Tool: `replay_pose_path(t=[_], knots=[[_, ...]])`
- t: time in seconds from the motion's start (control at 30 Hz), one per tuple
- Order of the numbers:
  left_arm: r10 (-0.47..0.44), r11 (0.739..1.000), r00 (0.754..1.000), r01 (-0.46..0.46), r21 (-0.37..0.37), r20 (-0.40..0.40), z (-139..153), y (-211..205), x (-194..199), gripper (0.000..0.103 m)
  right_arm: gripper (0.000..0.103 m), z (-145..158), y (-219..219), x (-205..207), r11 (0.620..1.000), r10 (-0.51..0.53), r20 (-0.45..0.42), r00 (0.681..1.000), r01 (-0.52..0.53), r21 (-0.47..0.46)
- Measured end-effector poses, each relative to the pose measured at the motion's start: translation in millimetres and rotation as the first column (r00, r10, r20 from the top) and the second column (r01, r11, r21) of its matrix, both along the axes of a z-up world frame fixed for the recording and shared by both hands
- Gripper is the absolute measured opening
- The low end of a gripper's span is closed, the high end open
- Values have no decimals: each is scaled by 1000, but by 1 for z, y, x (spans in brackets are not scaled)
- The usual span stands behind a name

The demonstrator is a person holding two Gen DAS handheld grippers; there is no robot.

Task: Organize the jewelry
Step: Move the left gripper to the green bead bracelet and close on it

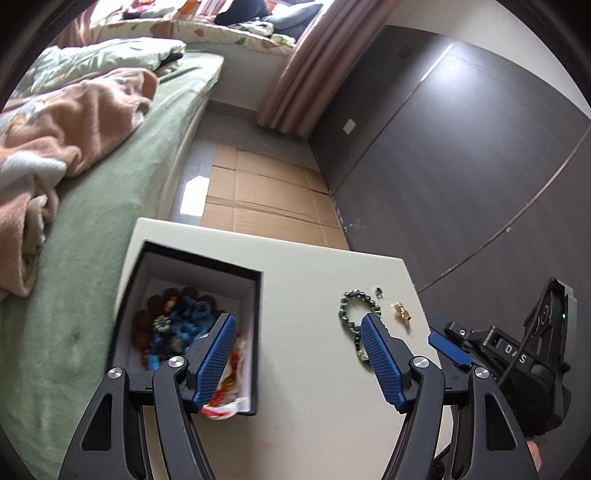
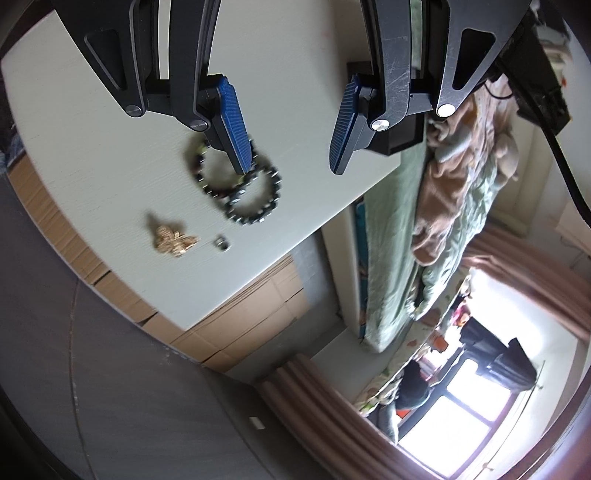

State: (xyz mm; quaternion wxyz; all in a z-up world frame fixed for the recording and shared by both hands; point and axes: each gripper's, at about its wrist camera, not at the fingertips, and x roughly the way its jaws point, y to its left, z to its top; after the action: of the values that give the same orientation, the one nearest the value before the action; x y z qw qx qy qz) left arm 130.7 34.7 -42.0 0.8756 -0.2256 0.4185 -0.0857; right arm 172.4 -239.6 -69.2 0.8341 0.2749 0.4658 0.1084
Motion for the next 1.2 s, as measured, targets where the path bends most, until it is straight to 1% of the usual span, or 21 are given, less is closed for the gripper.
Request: replay_pose_path(t=[0.13,0.27,0.57,0.7,0.8,1.0,1.13,1.17,1.2], knots=[[-25,1000,1000,25,14,9,0,-14,7,71,45,-1,-9,5,1000,-25,-4,1000,25,-17],[-54,998,998,53,39,23,3,-30,21,70,45,-5,-20,12,998,-61,-21,998,61,-5],[-101,992,995,101,77,2,-10,-64,48,55,45,-9,-49,21,992,-125,-49,991,126,20],[-128,985,992,129,115,-12,-20,-82,61,47,45,-10,-60,26,989,-144,-54,988,146,27],[-153,977,988,155,145,-30,-29,-93,69,43,45,-13,-65,31,988,-148,-65,987,150,27],[-188,964,979,199,178,-78,-53,-113,84,40,45,-16,-64,41,988,-152,-73,986,155,29],[-188,956,976,208,208,-110,-68,-120,91,40,45,-22,-59,50,987,-152,-88,985,155,34],[-183,955,976,205,213,-120,-73,-121,94,37,45,-23,-57,52,988,-149,-90,985,152,35],[-180,955,975,206,213,-132,-77,-122,96,32,45,-24,-56,54,988,-146,-91,985,150,34]])
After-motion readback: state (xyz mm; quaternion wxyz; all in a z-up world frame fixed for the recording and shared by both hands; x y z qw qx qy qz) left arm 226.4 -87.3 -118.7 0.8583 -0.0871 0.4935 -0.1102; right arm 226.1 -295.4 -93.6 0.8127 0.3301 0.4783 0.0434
